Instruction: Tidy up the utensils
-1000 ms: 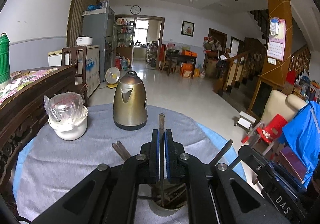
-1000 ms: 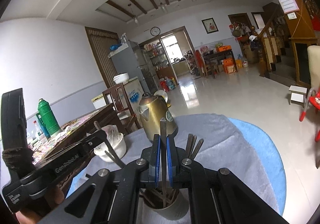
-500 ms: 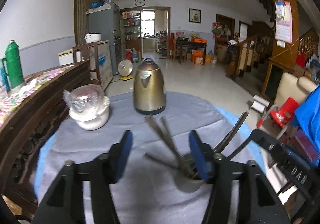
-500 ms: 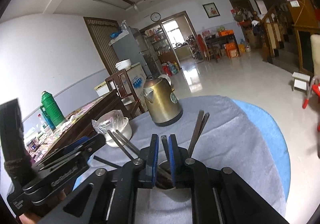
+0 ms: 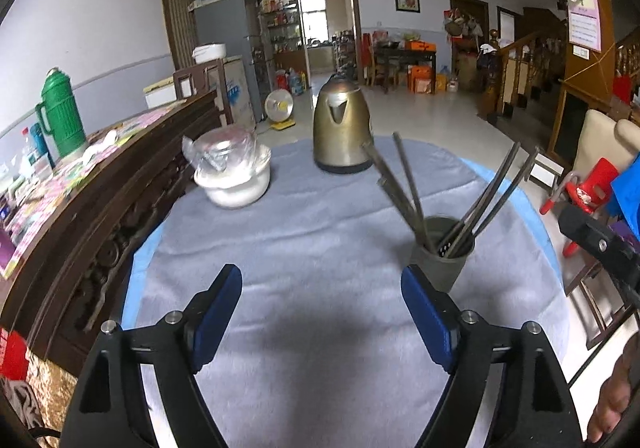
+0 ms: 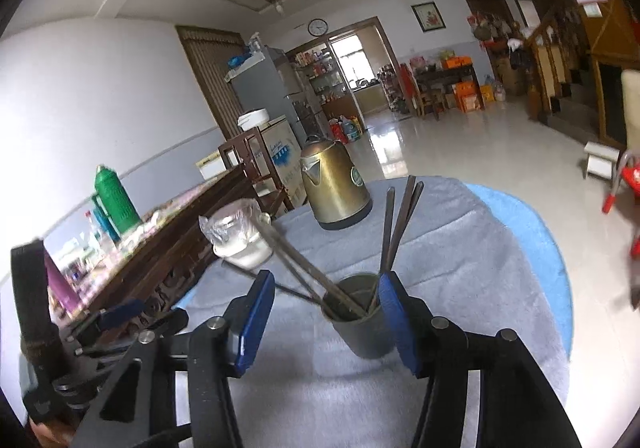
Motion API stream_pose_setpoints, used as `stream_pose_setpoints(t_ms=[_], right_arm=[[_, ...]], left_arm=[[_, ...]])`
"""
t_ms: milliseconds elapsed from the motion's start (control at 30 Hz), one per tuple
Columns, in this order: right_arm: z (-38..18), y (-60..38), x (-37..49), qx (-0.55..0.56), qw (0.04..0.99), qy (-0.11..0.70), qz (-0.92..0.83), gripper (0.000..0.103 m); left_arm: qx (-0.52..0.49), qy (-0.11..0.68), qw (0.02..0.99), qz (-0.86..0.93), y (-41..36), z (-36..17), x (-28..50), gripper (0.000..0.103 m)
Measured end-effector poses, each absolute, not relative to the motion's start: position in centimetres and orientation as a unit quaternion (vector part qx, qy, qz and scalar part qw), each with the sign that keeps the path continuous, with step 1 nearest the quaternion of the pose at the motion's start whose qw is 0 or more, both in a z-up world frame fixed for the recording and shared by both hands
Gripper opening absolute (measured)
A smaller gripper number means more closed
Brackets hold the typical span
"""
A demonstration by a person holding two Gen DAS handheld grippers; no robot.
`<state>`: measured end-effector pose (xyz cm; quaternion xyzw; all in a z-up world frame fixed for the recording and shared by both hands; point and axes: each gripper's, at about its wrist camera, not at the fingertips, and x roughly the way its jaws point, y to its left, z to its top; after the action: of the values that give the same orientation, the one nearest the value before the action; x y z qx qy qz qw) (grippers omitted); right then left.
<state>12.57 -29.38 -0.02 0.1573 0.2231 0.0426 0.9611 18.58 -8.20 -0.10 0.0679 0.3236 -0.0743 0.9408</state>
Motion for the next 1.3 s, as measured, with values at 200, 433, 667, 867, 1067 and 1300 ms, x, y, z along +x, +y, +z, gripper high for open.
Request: stream_pose_setpoints(t_ms=[200, 433, 667, 867, 1067, 1300], right_arm=[[-0.6, -26.9, 9.9, 0.131, 0.958, 0.252, 0.039, 0.059], [-0.9, -24.8, 7.5, 0.111, 0.959, 0.259, 0.044, 0.059], [-0.8, -24.0, 4.4, 0.11, 0.961, 0.25, 0.043, 0.059], [-0.8, -23.3, 2.7, 0.118, 0.96, 0.249, 0.051, 0.059], [-0.6, -22.1, 1.8, 0.121, 0.959, 0.249, 0.056, 0.059], [0.4, -20.5, 0.5, 0.104, 0.965, 0.234, 0.057, 0.059]], left_arm=[[0.076, 0.331, 0.939, -0.062, -7.4, -0.2, 16.5, 0.084], [0.084, 0.319, 0.943, -0.043, -6.2, -0.1, 13.6, 0.087], [0.101, 0.302, 0.948, -0.017, -5.3, 0.4, 10.4, 0.087], [0.104, 0.297, 0.949, -0.001, -4.1, 0.7, 8.2, 0.087], [0.097, 0.292, 0.951, 0.017, -2.4, 1.1, 6.8, 0.087], [0.083, 0.283, 0.955, 0.023, -1.0, 1.8, 5.7, 0.087]])
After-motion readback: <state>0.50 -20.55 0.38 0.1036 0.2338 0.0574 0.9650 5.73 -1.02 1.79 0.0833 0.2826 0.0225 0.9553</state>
